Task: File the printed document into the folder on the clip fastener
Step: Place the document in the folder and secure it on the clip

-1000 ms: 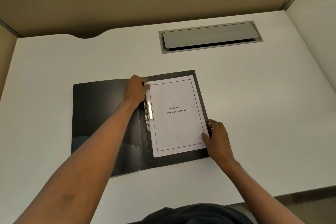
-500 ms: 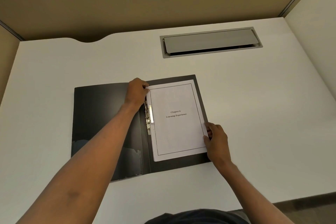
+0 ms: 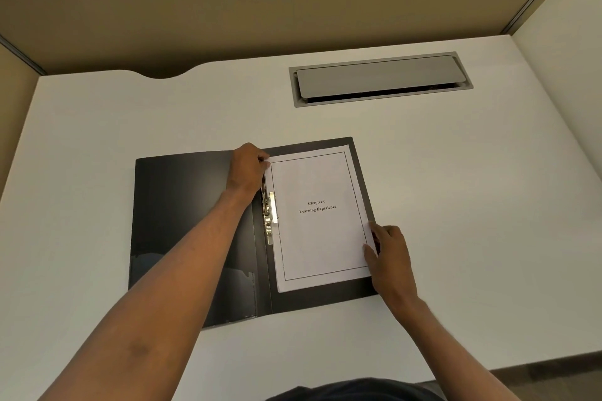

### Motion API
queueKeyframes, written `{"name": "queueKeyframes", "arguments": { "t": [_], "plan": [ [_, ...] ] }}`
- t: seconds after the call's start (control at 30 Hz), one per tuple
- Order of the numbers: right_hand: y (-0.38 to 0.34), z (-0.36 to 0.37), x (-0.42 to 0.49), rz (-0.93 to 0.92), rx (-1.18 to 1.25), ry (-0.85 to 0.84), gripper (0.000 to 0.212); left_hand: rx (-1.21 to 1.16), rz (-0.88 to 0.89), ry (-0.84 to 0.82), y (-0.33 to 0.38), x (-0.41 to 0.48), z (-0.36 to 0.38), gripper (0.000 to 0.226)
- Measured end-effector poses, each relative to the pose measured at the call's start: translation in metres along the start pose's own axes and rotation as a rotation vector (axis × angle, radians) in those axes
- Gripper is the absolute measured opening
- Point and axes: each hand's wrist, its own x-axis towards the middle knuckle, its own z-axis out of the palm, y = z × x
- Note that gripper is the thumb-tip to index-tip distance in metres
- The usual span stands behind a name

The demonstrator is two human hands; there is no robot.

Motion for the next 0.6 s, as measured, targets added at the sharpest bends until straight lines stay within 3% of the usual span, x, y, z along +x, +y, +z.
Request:
{"name": "queueKeyframes", "arguments": {
  "t": [0.13, 0.27, 0.4, 0.6],
  "plan": [
    [-0.033, 0.001, -0.001, -0.219, -0.159, 0.062, 0.056, -0.007, -0.002, 0.009, 0.0, 0.0, 0.0, 0.018],
    [-0.08, 0.023, 0.014, -0.389, -0.291, -0.119, 0.07, -0.007, -0.007, 0.023, 0.0, -0.002, 0.0, 0.018],
    [-0.102, 0.043, 0.031, -0.44, -0.479, -0.209, 0.078, 0.003, -0.014, 0.023, 0.0, -0.003, 0.0, 0.018],
    [-0.096, 0.054, 0.037, -0.423, -0.571, -0.267, 0.07, 0.021, 0.002, -0.001, 0.001, -0.004, -0.001, 0.017]
  ]
}}
